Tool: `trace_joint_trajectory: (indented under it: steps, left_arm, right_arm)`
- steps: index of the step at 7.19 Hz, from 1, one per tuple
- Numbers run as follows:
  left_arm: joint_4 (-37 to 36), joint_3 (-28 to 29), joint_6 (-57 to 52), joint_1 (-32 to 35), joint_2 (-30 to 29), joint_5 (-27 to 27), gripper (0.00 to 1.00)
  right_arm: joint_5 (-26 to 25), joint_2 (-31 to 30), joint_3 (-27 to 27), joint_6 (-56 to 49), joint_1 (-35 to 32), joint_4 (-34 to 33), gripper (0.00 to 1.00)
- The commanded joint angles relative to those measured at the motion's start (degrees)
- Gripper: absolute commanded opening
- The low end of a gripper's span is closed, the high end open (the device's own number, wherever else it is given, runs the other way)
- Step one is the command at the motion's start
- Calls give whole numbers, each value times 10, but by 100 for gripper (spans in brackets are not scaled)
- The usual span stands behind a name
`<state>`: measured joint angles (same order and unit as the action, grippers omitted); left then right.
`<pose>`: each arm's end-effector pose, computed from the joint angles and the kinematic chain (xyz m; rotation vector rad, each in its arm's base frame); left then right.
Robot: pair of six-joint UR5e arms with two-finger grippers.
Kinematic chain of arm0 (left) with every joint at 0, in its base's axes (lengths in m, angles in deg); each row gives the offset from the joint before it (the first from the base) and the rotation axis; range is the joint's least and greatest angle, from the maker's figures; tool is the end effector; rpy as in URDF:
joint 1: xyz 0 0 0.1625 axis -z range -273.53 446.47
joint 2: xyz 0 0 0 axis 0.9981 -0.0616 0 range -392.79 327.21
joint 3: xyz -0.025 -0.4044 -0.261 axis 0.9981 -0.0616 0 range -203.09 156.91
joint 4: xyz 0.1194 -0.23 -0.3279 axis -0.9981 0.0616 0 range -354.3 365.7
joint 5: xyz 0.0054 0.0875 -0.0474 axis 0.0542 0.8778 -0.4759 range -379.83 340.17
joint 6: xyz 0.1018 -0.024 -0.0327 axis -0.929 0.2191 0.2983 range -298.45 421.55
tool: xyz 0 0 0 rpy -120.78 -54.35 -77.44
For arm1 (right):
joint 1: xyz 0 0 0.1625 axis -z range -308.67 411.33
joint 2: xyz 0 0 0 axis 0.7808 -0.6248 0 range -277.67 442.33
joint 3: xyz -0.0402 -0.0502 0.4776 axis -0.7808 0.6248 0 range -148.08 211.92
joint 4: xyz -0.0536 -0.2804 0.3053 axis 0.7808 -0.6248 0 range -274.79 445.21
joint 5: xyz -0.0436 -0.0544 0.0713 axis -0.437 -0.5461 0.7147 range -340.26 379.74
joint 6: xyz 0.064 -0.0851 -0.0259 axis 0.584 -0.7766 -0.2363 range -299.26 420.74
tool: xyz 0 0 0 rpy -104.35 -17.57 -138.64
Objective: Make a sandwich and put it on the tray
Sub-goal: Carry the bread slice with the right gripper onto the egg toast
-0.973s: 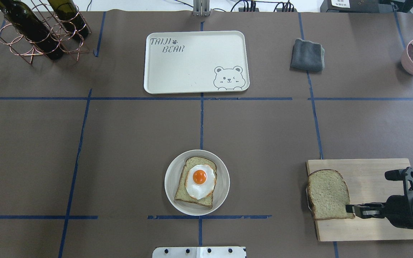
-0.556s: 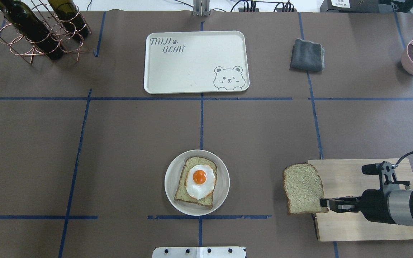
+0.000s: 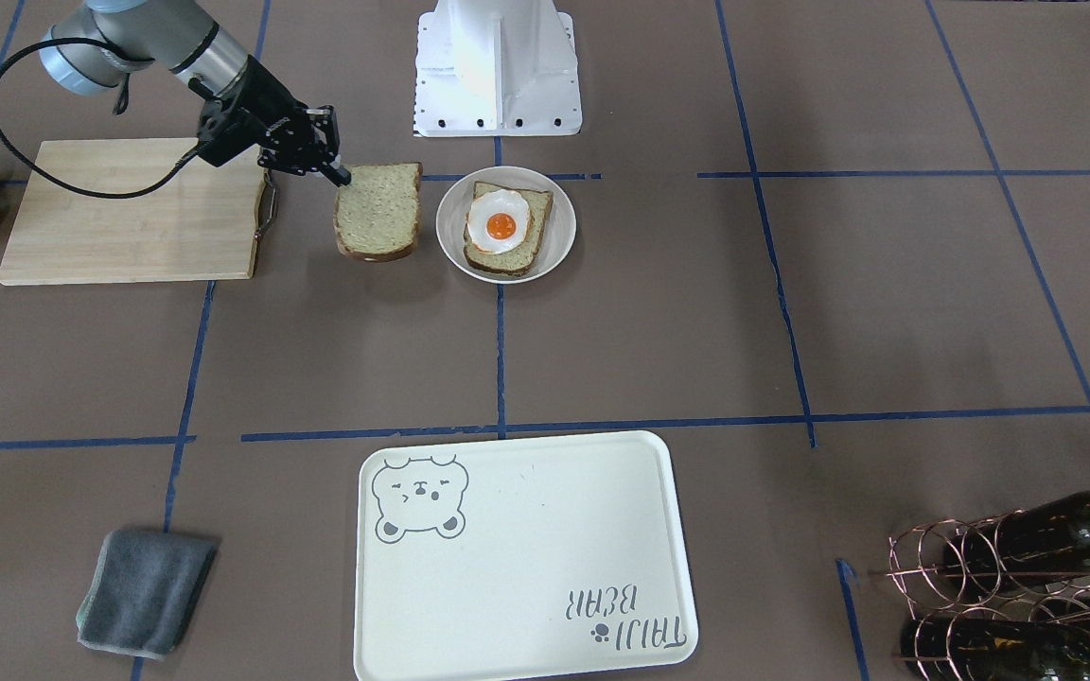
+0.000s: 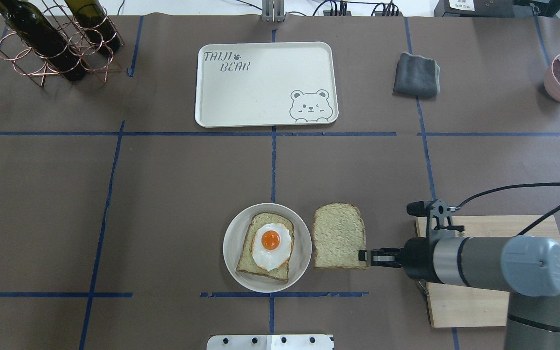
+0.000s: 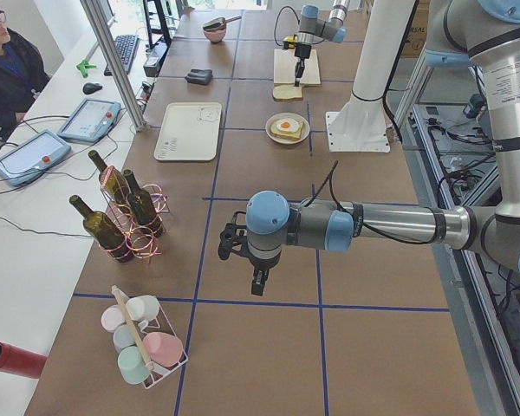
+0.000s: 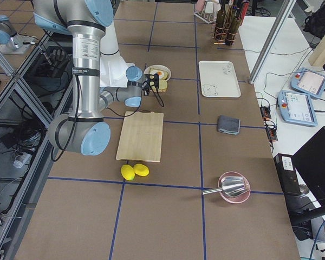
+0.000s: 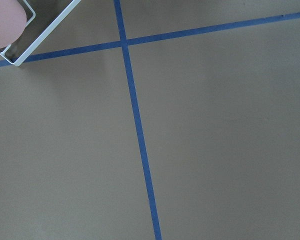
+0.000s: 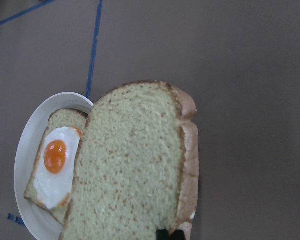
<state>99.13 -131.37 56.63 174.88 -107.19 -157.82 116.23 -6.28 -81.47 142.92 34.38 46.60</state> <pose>-0.0415 -0.3743 0.6705 0.1248 0.8343 0.1514 -0.4439 -0.2617 0.4075 0.1912 -1.3175 0.0598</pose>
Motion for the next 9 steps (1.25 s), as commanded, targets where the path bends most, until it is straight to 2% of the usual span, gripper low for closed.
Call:
trace_joint_trajectory:
  steps: [1,3,4,9]
  left_arm:
    - [0,1,0,0,0,-1,100]
    - [0,1,0,0,0,-1,100]
    - [0,1,0,0,0,-1,100]
    - [0,1,0,0,-1,-1,100]
  right_arm:
    - [-12,117,0,36,2,-128,0]
    - [-43,191,6,58,23,-228,0]
    - [-59,202,11,66,38,-246,0]
    - [-129,196,26,102,89,-248,0]
